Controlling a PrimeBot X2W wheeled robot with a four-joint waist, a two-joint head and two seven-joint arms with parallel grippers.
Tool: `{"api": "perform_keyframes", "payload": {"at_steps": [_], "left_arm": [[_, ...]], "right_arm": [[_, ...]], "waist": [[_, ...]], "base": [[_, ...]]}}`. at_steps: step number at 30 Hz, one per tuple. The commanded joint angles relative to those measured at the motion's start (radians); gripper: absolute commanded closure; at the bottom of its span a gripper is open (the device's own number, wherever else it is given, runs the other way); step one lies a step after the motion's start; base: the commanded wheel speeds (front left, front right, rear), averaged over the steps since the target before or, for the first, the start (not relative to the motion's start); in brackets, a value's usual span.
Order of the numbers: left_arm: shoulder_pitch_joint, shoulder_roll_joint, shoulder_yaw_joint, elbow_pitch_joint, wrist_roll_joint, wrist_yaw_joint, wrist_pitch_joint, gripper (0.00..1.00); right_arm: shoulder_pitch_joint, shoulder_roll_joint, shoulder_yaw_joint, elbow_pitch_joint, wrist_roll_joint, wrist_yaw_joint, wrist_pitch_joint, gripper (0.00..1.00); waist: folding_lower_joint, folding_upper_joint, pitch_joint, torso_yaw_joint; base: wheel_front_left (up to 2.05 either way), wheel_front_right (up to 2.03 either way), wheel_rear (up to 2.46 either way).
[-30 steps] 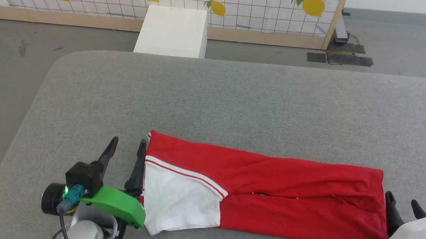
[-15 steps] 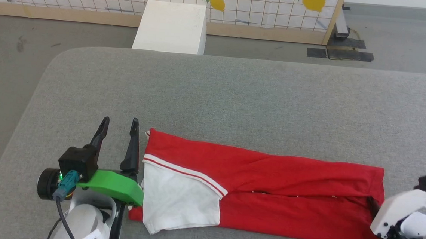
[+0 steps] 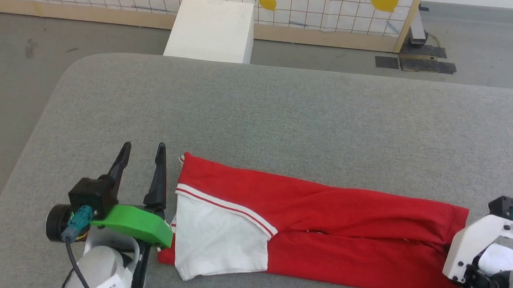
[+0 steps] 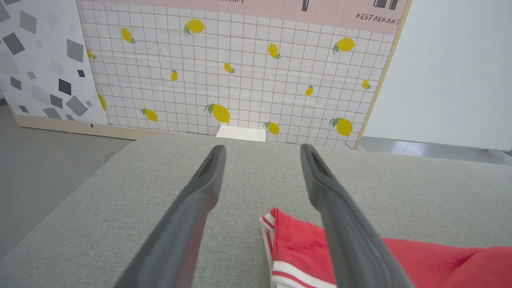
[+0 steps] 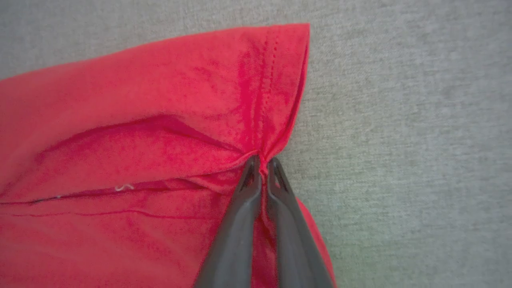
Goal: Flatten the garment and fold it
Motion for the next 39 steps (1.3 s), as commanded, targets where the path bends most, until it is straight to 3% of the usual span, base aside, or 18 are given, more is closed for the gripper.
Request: {"api": "perform_keyframes", "payload": {"at_steps": [1,10,14,21,27,35,39], "left_arm": [[0.0,-0.008,0.008,0.003,0.015,-0.009,-0.005,0.0],[-0.007,-0.033,0.034,0.008,0.045,-0.043,-0.005,0.0],[-0.015,-0.041,0.039,0.009,0.055,-0.054,-0.005,0.0],[-0.017,-0.05,0.048,0.015,0.07,-0.066,-0.005,0.0],[0.002,-0.055,0.053,0.026,0.081,-0.075,-0.005,0.0],[0.018,-0.058,0.057,0.024,0.093,-0.086,-0.005,0.0],[0.009,-0.059,0.055,0.023,0.096,-0.09,-0.005,0.0]], "right_arm": [[0.047,0.017,-0.008,-0.001,-0.019,-0.001,-0.003,1.0],[0.043,0.016,-0.216,-0.137,-0.256,-0.001,-0.138,1.0],[0.025,-0.013,-0.306,-0.147,-0.346,-0.001,-0.188,1.0],[0.011,-0.012,-0.364,-0.16,-0.446,-0.001,-0.193,1.0],[0.081,0.009,-0.231,-0.299,-0.358,-0.001,-0.049,1.0],[0.256,0.016,0.127,-0.761,-0.145,-0.001,0.195,1.0],[0.256,0.017,0.326,-0.881,-0.112,-0.001,0.232,1.0]], "waist": [[0.0,0.0,-0.001,-0.002],[0.0,0.0,0.011,0.004],[0.0,0.0,0.024,0.013],[0.0,0.0,0.023,0.025],[0.0,0.0,-0.005,0.03],[0.0,0.0,-0.02,0.033],[0.0,0.0,-0.008,0.036]], "base": [[0.0,0.0,0.0],[0.0,0.0,0.0],[0.0,0.0,0.0],[0.0,0.0,0.0],[0.0,0.0,0.0],[0.0,0.0,0.0],[0.0,0.0,0.0]]}}
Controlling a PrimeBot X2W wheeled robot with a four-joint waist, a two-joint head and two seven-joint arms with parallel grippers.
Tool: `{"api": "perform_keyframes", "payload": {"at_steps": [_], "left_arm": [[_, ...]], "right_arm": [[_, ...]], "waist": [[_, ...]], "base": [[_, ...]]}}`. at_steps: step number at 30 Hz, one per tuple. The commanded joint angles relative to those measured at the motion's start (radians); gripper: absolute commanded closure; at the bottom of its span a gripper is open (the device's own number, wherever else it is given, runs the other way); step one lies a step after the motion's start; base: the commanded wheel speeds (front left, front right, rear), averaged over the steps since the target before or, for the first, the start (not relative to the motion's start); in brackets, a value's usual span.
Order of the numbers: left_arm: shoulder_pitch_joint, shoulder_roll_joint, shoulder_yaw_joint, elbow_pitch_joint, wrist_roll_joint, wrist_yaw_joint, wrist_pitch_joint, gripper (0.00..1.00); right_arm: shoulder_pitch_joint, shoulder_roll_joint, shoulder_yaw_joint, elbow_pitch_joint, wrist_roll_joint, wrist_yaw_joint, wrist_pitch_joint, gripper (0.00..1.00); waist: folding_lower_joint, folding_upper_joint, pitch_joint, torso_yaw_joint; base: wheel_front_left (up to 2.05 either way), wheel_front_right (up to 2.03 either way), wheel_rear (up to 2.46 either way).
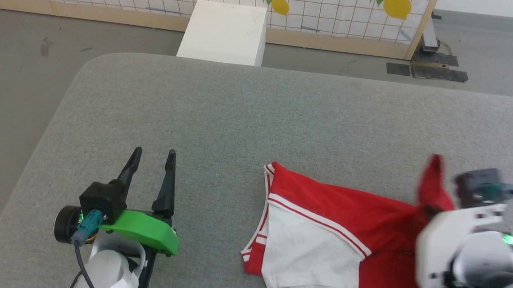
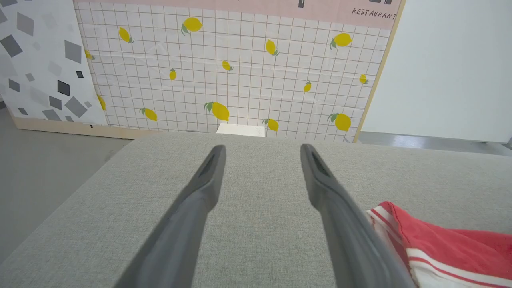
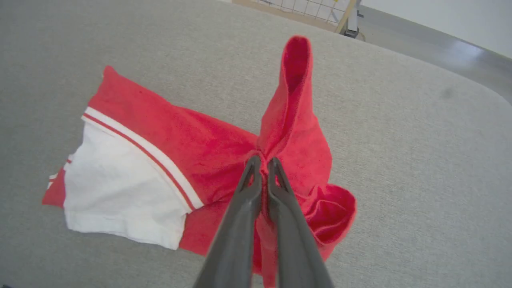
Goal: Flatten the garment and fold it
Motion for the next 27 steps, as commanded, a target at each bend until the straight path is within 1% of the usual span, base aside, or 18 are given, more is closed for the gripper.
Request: {"api": "perform_keyframes", "payload": {"at_steps": [1,5,10,17,22,23,24,27], "left_arm": [[-0.003,-0.005,0.0,0.0,0.006,-0.005,-0.005,0.0],[-0.023,-0.007,-0.007,0.001,0.006,-0.009,-0.005,0.0],[-0.042,-0.009,-0.014,0.0,0.004,-0.012,-0.005,0.0],[-0.054,-0.011,-0.013,0.001,0.0,-0.014,-0.005,0.0],[-0.058,-0.012,-0.011,0.003,0.002,-0.014,-0.005,0.0],[-0.059,-0.012,-0.011,0.004,0.003,-0.014,-0.005,0.0],[-0.059,-0.012,-0.012,0.006,0.003,-0.014,-0.005,0.0],[-0.056,-0.013,-0.015,0.009,0.002,-0.014,-0.005,0.0]], "right_arm": [[-0.018,0.002,0.04,-0.008,0.01,-0.002,-0.001,1.0],[-0.091,0.002,0.169,0.046,0.037,-0.002,-0.031,1.0],[-0.185,0.002,0.296,0.201,0.085,-0.002,-0.097,1.0],[-0.293,0.002,0.402,0.445,0.137,-0.002,-0.178,1.0],[-0.347,0.002,0.46,0.599,0.204,-0.002,-0.219,1.0],[-0.353,0.002,0.466,0.619,0.218,-0.002,-0.231,0.57],[-0.361,0.002,0.475,0.639,0.231,-0.002,-0.244,0.0],[-0.374,0.002,0.494,0.661,0.276,-0.002,-0.283,0.0]], "waist": [[0.0,-0.0001,0.009,0.002],[0.0,-0.0001,0.034,0.015],[0.0,-0.0001,0.064,0.038],[0.0,-0.0001,0.087,0.058],[0.0,-0.0001,0.09,0.061],[0.0,-0.0001,0.089,0.061],[0.0,-0.0001,0.087,0.061],[0.0,-0.0001,0.077,0.057]], "base": [[0.0,0.0,0.0],[0.0,0.0,0.0],[0.0,0.0,0.0],[0.0,0.0,0.0],[0.0,0.0,0.0],[0.0,0.0,0.0],[0.0,0.0,0.0],[0.0,0.0,0.0]]}}
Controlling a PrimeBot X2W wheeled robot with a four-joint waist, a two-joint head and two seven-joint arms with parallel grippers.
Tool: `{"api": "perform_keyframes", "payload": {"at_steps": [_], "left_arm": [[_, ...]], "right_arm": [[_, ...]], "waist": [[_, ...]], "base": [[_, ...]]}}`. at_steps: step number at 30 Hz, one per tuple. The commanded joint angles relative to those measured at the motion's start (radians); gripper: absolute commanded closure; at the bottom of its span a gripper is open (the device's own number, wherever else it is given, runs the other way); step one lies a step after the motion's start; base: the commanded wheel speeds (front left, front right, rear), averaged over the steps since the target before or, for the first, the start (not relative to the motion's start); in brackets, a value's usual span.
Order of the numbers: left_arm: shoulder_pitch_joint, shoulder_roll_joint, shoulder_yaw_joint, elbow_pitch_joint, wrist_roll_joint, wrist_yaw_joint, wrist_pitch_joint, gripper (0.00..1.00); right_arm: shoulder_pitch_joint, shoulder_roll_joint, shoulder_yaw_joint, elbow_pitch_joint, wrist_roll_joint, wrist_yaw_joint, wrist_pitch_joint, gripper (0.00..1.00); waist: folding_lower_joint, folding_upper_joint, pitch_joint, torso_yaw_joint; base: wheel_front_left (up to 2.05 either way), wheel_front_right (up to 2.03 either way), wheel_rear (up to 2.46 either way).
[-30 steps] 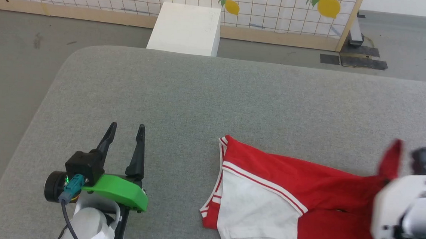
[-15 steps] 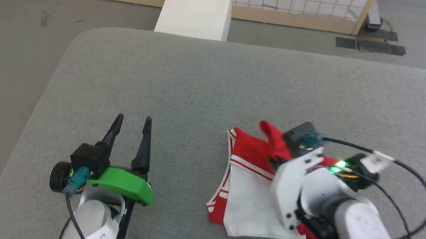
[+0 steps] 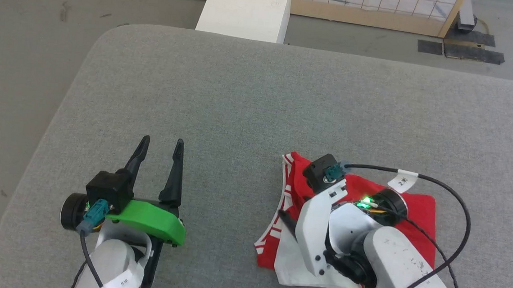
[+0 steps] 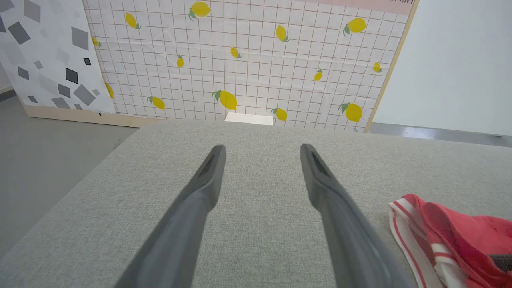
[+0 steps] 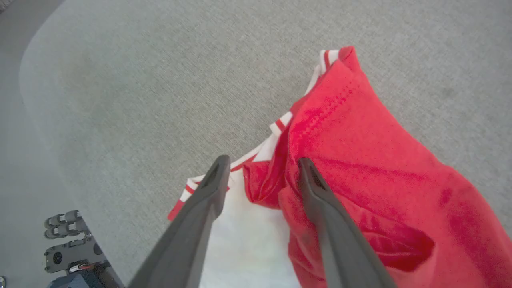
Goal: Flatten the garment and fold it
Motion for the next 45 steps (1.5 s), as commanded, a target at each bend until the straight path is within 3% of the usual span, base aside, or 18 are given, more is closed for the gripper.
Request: {"api": "perform_keyframes", "payload": {"at_steps": [1,8,12,16,21,26,34,40,41,44,45], "left_arm": [[-0.013,-0.006,0.0,0.003,-0.002,-0.002,-0.005,0.0],[0.003,-0.006,0.006,0.0,-0.001,-0.002,-0.005,0.0],[0.014,-0.006,0.015,-0.009,0.001,-0.002,-0.005,0.0],[0.024,-0.006,0.017,-0.021,-0.001,0.001,-0.005,0.0],[0.026,-0.006,0.015,-0.03,-0.004,0.004,-0.005,0.0],[0.03,-0.006,0.011,-0.031,-0.007,0.006,-0.005,0.0],[0.032,-0.006,0.003,-0.029,-0.012,0.006,-0.005,0.0],[0.029,-0.006,0.004,-0.027,-0.014,0.006,-0.005,0.0],[0.029,-0.006,0.003,-0.027,-0.014,0.006,-0.005,0.0],[0.03,-0.006,0.003,-0.026,-0.015,0.007,-0.005,0.0],[0.03,-0.006,0.003,-0.026,-0.015,0.007,-0.005,0.0]], "right_arm": [[-0.019,0.001,0.002,-0.004,0.028,-0.002,-0.028,0.0],[0.008,0.001,-0.112,-0.178,0.171,-0.002,-0.333,0.0],[0.083,0.001,-0.261,-0.282,0.173,-0.002,-0.507,0.0],[0.181,0.001,-0.431,-0.312,0.172,-0.002,-0.596,0.0],[0.27,0.001,-0.58,-0.24,0.175,-0.002,-0.6,0.0],[0.324,0.001,-0.626,-0.107,0.229,-0.002,-0.555,0.0],[0.309,0.001,-0.534,0.12,0.489,-0.002,-0.459,0.0],[0.239,0.001,-0.47,0.254,0.599,-0.002,-0.418,0.0],[0.228,0.001,-0.461,0.27,0.605,-0.002,-0.415,0.49],[0.199,0.001,-0.435,0.307,0.568,-0.002,-0.412,1.0],[0.193,0.001,-0.432,0.311,0.553,-0.002,-0.412,1.0]], "waist": [[0.0,0.0,-0.01,-0.005],[0.0,0.0,-0.042,-0.025],[0.0,0.0,-0.053,-0.044],[0.0,0.0,-0.056,-0.063],[0.0,0.0,-0.057,-0.077],[0.0,0.0,-0.068,-0.083],[0.0,0.0,-0.077,-0.083],[0.0,0.0,-0.073,-0.086],[0.0,0.0,-0.073,-0.087],[0.0,0.0,-0.072,-0.089],[0.0,0.0,-0.072,-0.09]], "base": [[0.0,0.0,0.0],[0.0,0.0,0.0],[0.0,0.0,0.0],[0.0,0.0,0.0],[0.0,0.0,0.0],[0.0,0.0,0.0],[0.0,0.0,0.0],[0.0,0.0,0.0],[0.0,0.0,0.0],[0.0,0.0,0.0],[0.0,0.0,0.0]]}}
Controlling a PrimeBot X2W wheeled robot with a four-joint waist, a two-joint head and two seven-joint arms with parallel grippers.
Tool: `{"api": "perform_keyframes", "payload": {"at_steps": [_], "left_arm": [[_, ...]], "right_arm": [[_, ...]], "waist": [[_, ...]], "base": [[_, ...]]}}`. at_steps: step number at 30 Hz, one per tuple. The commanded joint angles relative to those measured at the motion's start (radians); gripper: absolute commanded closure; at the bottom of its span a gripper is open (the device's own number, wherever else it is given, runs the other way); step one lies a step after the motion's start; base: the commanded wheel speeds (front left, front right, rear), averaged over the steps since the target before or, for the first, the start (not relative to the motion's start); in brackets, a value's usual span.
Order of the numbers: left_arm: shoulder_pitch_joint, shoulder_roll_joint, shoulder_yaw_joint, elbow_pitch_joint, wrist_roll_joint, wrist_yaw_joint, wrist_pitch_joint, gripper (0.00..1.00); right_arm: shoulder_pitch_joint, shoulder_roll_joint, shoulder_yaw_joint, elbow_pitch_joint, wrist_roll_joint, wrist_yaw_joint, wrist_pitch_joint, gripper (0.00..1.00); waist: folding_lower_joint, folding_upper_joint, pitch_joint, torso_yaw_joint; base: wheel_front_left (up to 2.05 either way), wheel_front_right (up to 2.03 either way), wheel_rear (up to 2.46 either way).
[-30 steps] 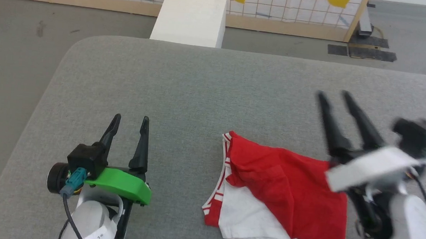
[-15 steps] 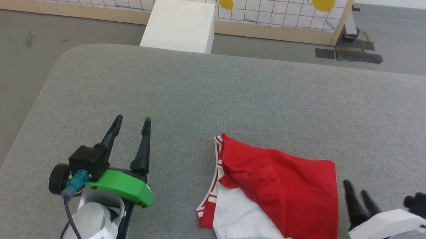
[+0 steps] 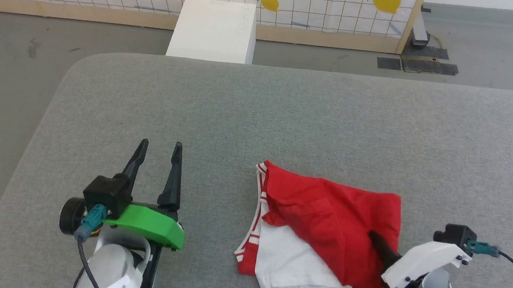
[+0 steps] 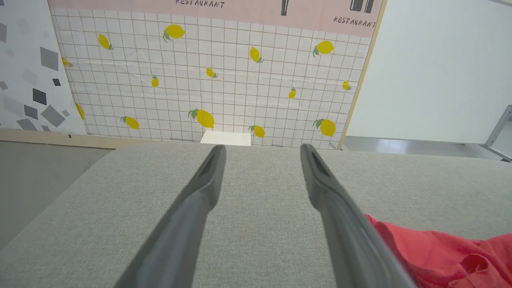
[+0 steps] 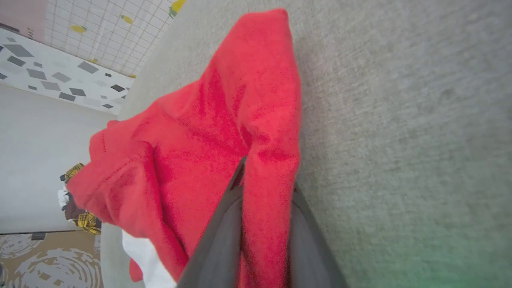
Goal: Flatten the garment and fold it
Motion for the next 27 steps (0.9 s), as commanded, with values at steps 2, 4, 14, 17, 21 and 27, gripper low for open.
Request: {"api": "perform_keyframes", "payload": {"at_steps": [2,4,14,17,21,27], "left_arm": [[0.009,-0.004,0.004,-0.001,-0.009,0.007,-0.005,0.0],[0.011,-0.004,0.009,-0.004,-0.007,0.009,-0.005,0.0],[0.013,-0.001,0.041,-0.041,0.014,0.01,-0.005,0.0],[-0.001,-0.001,0.042,-0.054,0.02,0.007,-0.005,0.0],[-0.028,-0.001,0.032,-0.072,0.032,0.003,-0.005,0.0],[-0.072,0.007,0.02,-0.093,0.053,-0.003,-0.005,0.0]], "right_arm": [[-0.011,0.004,0.01,0.007,-0.064,-0.001,0.009,1.0],[-0.024,0.004,0.008,-0.017,-0.145,-0.001,0.013,1.0],[-0.129,-0.026,0.142,-0.324,-0.682,-0.001,0.188,1.0],[-0.178,-0.088,0.236,-0.366,-0.776,-0.001,0.221,1.0],[-0.254,-0.187,0.317,-0.358,-0.837,-0.001,0.218,1.0],[-0.366,-0.285,0.325,-0.257,-0.87,-0.001,0.16,1.0]], "waist": [[0.0,0.0,0.001,-0.006],[0.0,0.0,0.003,-0.018],[0.0,0.0,0.043,-0.168],[0.0,0.0,0.064,-0.227],[0.0,0.0,0.1,-0.307],[0.0,0.0,0.173,-0.418]], "base": [[0.0,0.0,0.0],[0.0,0.0,0.0],[0.0,0.0,0.0],[0.0,0.0,0.0],[0.0,0.0,0.0],[0.0,0.0,0.0]]}}
